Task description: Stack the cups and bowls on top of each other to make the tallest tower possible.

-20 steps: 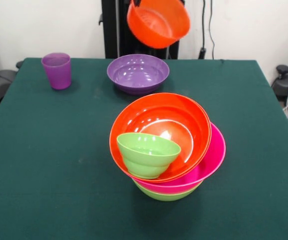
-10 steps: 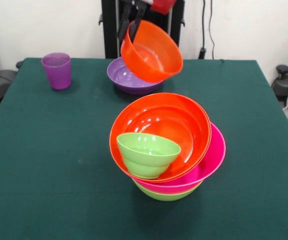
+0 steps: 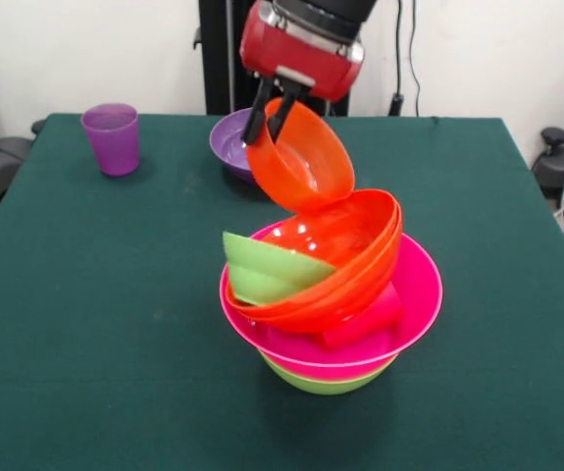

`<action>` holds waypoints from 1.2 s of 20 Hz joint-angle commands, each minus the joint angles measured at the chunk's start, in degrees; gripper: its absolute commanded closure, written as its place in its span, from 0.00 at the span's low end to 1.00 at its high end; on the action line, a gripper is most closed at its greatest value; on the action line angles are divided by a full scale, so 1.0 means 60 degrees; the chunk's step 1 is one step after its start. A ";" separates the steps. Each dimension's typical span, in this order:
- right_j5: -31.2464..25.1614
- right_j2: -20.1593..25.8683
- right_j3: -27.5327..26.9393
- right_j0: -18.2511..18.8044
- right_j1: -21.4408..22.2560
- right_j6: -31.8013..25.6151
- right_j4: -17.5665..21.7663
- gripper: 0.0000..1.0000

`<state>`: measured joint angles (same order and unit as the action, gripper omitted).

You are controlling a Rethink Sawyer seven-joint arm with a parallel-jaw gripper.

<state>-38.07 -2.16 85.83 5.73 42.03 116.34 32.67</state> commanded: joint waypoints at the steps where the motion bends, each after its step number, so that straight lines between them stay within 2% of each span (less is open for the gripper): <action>1: 0.0416 0.0832 -0.0640 -0.0230 -0.0932 -0.0814 0.0834 1.00; 5: 0.0681 0.0820 -0.0797 -0.0157 -0.1079 -0.0918 0.1063 1.00; 11: 0.0174 0.0972 -0.0907 -0.0047 -0.1104 -0.1425 0.1034 1.00; 14: 0.0345 0.1039 -0.0869 0.0046 -0.1122 -0.1495 0.1039 1.00; 22: -0.0642 0.1593 -0.1634 0.0493 -0.1408 -0.2714 0.0870 1.00; 24: -0.0616 0.1654 -0.1729 0.0556 -0.1353 -0.2797 0.0896 1.00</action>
<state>-37.44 -0.28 79.78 7.47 36.73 116.34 34.98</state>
